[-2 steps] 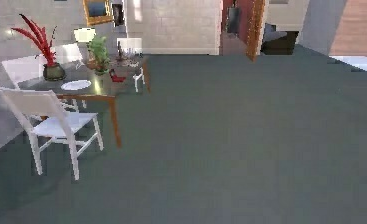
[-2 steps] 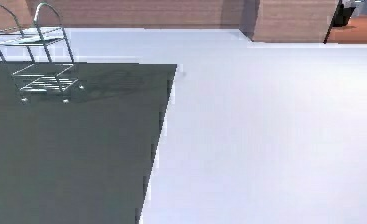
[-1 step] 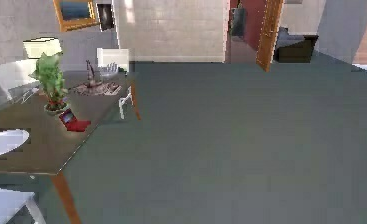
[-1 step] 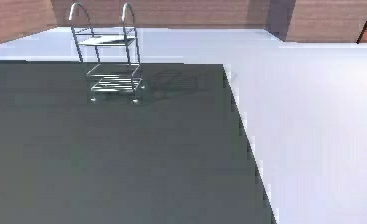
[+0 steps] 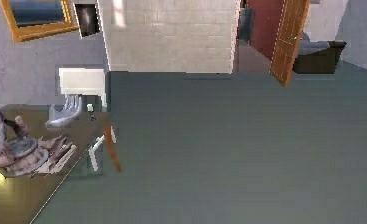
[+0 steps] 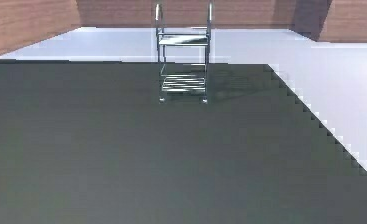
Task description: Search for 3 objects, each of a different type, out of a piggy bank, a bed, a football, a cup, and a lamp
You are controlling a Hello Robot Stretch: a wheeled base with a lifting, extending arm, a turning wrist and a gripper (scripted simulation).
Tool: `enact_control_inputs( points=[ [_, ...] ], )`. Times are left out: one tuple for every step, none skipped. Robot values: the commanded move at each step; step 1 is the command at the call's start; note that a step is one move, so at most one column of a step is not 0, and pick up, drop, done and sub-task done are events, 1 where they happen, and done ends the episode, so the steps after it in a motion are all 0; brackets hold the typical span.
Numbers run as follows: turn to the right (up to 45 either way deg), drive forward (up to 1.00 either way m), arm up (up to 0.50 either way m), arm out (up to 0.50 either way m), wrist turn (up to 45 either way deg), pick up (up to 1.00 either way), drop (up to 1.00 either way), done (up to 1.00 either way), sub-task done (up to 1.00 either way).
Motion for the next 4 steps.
enact_control_inputs(
  points=[
    [0.0,0.95,0.00,0.00,0.0,0.00,0.00,0.00,0.00],
    [-6.0,0.00,0.00,0.00,0.0,0.00,0.00,0.00,0.00],
    [0.0,0.85,0.00,0.00,0.0,0.00,0.00,0.00,0.00],
    [-45.0,0.00,0.00,0.00,0.0,0.00,0.00,0.00,0.00]
  ],
)
